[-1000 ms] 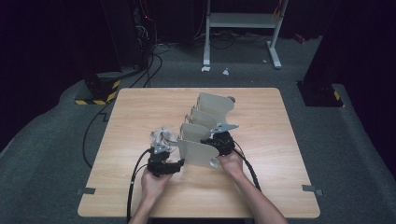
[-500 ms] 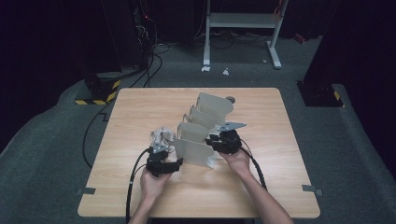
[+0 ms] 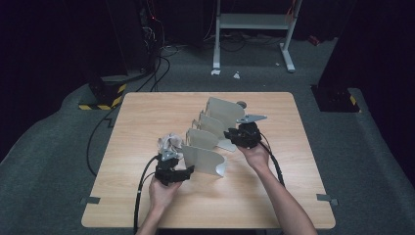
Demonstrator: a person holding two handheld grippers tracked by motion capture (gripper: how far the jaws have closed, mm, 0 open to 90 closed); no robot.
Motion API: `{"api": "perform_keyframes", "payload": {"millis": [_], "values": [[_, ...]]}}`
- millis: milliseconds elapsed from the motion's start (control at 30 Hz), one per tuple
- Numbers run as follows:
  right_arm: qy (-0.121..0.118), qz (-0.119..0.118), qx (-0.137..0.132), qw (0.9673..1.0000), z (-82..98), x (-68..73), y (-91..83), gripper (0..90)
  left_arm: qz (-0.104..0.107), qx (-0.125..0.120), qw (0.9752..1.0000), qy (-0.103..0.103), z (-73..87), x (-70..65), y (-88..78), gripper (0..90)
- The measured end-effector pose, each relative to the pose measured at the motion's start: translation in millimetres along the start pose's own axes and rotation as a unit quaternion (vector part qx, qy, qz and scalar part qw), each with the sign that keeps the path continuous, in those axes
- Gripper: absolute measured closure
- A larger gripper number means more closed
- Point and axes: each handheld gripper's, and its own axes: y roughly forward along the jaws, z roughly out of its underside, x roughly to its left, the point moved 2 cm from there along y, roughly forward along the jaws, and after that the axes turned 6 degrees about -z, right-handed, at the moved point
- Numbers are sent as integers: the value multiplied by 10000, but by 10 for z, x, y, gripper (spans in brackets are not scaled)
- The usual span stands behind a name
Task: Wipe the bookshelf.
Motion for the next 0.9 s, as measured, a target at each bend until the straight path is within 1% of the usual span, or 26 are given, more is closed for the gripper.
{"api": "perform_keyframes", "payload": {"millis": [33,67,133,200,267,367,433,533,567,600,633,667,733,833,900], "values": [[0,0,0,10000,0,0,0,695,0,0,10000,0,0,0,0,258],[-91,4,-28,10000,-66,26,33,704,-11,-7,10000,59,-9,-17,-11,256],[-97,-28,37,9999,-105,35,60,713,-31,-51,9999,126,-18,-47,-25,256],[-149,-32,84,9998,-148,51,89,742,-16,-80,9998,180,-31,-82,-40,255],[-220,-50,58,9997,-175,74,107,790,-5,-93,9997,217,-44,-111,-44,254],[-219,-131,81,9996,-157,64,125,808,2,-82,9997,236,-63,-130,-31,253],[-213,-134,88,9996,-146,47,110,813,-5,-82,9997,240,-71,-136,-20,253],[-329,-115,144,9993,-139,56,87,830,8,-83,9996,256,-79,-156,-16,253],[-340,-99,150,9993,-136,69,86,834,0,-115,9996,258,-81,-165,-18,255],[-409,-73,167,9990,-134,77,84,839,-5,-138,9996,262,-85,-170,-21,257],[-407,-51,181,9990,-131,87,82,842,4,-133,9996,266,-90,-176,-22,256],[-403,-33,171,9990,-130,87,80,843,1,-108,9994,337,-97,-183,-20,256],[-339,-3,116,9994,-122,66,75,844,-21,-69,9992,387,-98,-201,-15,252],[-165,59,90,9998,-105,14,46,847,-35,-26,9993,378,-94,-208,0,244],[-147,144,87,9998,-98,-4,28,857,-40,-19,9993,358,-95,-213,4,238]]}}
